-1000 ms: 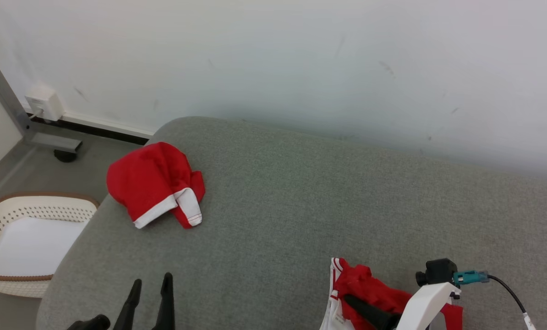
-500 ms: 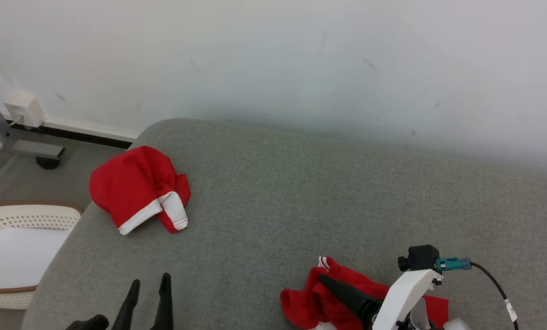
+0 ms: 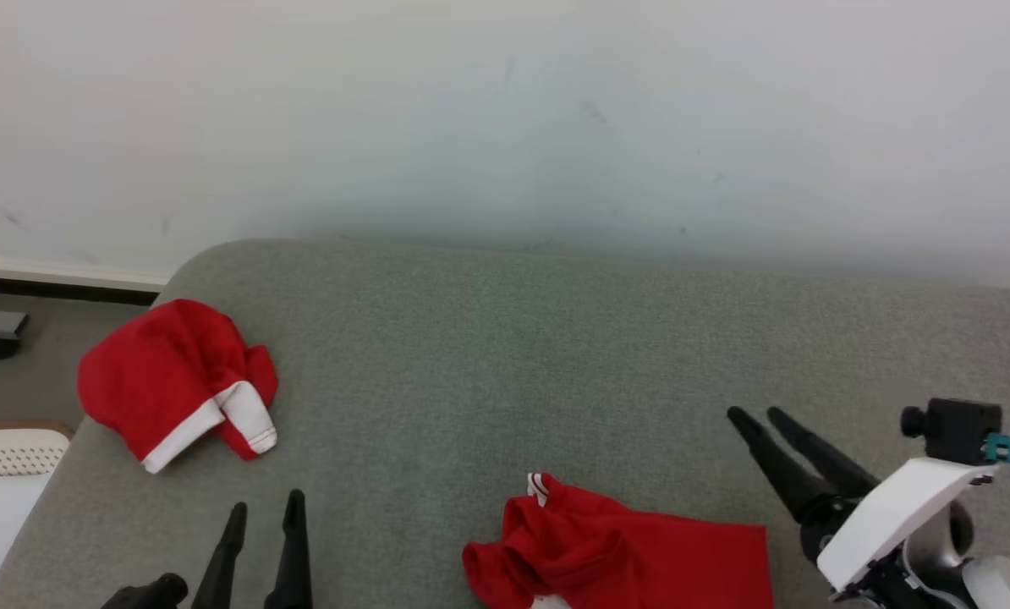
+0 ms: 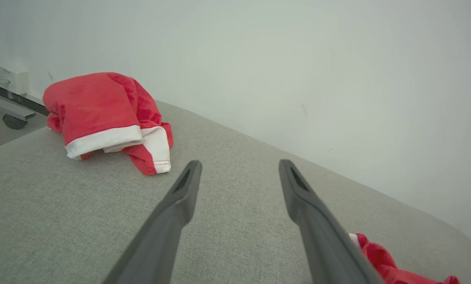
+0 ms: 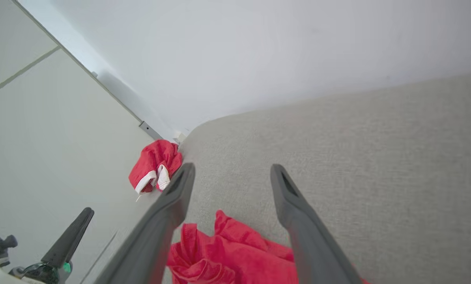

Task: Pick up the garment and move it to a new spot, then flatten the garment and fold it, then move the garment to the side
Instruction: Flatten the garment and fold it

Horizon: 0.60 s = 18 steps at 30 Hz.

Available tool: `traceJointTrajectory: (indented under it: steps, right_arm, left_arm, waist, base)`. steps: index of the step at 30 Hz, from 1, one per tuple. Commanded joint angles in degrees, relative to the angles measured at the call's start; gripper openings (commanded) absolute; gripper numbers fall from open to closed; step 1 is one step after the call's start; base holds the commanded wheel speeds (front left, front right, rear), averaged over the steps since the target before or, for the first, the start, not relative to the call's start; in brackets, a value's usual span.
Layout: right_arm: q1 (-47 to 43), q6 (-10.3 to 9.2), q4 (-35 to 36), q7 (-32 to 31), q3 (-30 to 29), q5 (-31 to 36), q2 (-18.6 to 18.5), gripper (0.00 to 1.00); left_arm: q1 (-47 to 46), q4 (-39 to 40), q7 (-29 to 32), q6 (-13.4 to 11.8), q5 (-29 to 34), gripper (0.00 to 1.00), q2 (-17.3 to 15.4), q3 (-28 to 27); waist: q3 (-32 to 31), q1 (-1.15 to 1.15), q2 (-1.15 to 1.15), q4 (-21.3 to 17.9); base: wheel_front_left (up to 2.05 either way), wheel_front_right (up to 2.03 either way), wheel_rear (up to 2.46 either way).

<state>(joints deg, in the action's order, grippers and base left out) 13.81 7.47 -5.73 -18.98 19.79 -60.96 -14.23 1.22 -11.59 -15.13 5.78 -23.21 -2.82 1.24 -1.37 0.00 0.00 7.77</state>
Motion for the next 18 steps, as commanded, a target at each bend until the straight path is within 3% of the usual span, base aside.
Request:
traceJointTrajectory:
  steps: [1,6,13,14,15,16,17,18]
  right_arm:
    - [-0.83,0.02,0.56,1.53,-0.71,1.98,-1.11,1.0]
    - [-2.76,0.02,-0.11,8.33,-4.13,9.71,-3.08,1.0]
    - [-4.23,0.02,-4.63,11.35,-6.55,14.68,-0.32,1.0]
    - [-4.24,0.02,-5.02,11.53,-6.62,15.13,0.12,0.89]
    - [-4.3,0.02,-5.52,11.5,-6.81,15.41,0.73,0.54]
    - [-4.4,0.02,-6.19,11.45,-7.05,15.74,1.34,0.38]
    - [-4.38,0.02,-6.71,11.71,-7.26,16.12,1.83,0.33]
    - [-4.46,0.02,-7.55,11.87,-7.69,16.13,2.71,0.0]
  left_arm:
    - [0.18,0.37,0.01,-0.1,-0.45,1.0,-0.18,-0.08]
    - [0.06,1.44,0.0,-0.29,-0.18,1.0,-0.18,-0.25]
    - [-0.41,1.83,0.0,-0.04,0.44,1.0,-0.18,-0.34]
    - [-0.47,1.82,0.0,0.02,0.5,1.0,-0.18,-0.35]
    - [-0.48,1.79,0.0,0.1,0.55,1.0,-0.18,-0.35]
    - [-0.49,1.77,0.0,0.06,0.65,1.0,-0.18,-0.33]
    - [-0.49,1.75,0.0,0.13,0.65,1.0,-0.19,-0.31]
    - [-0.5,1.74,0.01,0.18,0.66,1.0,-0.18,-0.26]
  waist:
    - [0.09,0.0,0.0,-0.91]
    - [0.22,0.0,0.0,-2.48]
    - [0.45,0.0,0.0,-2.86]
    - [0.44,0.0,0.0,-2.76]
    - [0.41,0.0,0.0,-2.62]
    - [0.38,0.0,0.0,-2.43]
    - [0.38,0.0,0.0,-2.2]
    - [0.36,0.0,0.0,-1.96]
  base:
    - [0.0,0.0,0.0]
    - [0.0,0.0,0.0]
    - [0.0,0.0,0.0]
    - [0.0,0.0,0.0]
    - [0.0,0.0,0.0]
    - [0.0,0.0,0.0]
    - [0.0,0.0,0.0]
    - [0.0,0.0,0.0]
